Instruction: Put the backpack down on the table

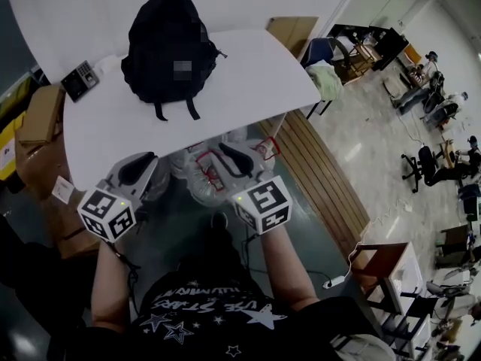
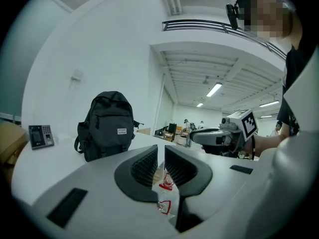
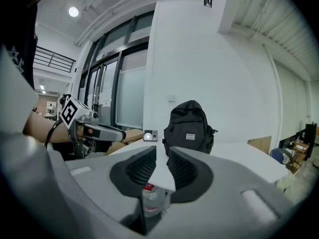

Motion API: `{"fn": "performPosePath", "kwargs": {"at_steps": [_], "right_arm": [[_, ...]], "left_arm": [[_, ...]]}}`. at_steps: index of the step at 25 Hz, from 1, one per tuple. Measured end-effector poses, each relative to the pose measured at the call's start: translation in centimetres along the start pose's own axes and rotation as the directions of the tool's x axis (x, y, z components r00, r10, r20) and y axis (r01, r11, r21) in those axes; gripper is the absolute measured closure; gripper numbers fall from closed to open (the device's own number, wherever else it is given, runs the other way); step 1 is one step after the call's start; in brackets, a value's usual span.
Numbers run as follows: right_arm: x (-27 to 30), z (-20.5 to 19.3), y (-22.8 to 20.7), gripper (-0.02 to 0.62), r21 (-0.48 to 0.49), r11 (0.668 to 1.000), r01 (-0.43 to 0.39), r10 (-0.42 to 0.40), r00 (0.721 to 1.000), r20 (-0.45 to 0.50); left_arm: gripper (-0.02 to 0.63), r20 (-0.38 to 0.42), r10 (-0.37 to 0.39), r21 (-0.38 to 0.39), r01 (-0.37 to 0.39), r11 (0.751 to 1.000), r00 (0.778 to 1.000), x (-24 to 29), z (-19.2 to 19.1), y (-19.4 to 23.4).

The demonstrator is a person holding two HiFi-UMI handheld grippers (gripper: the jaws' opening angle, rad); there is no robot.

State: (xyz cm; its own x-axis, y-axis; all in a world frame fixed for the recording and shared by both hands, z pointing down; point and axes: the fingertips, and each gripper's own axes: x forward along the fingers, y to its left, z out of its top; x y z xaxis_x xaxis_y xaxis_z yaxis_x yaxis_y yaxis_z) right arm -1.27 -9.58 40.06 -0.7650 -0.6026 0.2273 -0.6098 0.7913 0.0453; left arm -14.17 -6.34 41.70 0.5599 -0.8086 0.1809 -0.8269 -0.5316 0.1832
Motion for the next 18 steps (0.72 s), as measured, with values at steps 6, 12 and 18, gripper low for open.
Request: {"fn": "performPosePath", "kwargs": {"at_steps": [6, 12, 18], "right_arm": [[-2.8, 0.1, 3.0, 0.575, -0.003, 0.999, 0.053, -0.053, 0.999, 0.001], [-4.6, 0.0, 6.1, 0.581, -0.021, 0.996, 0.082, -0.082, 0.997, -0.005], [-6.0, 0.1, 9.6, 0.597, -0.047, 0.995, 0.083, -0.084, 0.996, -0.019]], "left_arm": [[0.554, -0.003, -0.045, 0.008, 0.045, 0.999, 0.999, -3.1, -0.7, -2.3], [0.554, -0.002, -0.074, 0.024, 0.074, 0.997, 0.997, -5.9, -1.0, -3.6], [0.595, -0.001, -0.089, 0.044, 0.089, 0.995, 0.996, -8.5, -1.5, -4.5]]}}
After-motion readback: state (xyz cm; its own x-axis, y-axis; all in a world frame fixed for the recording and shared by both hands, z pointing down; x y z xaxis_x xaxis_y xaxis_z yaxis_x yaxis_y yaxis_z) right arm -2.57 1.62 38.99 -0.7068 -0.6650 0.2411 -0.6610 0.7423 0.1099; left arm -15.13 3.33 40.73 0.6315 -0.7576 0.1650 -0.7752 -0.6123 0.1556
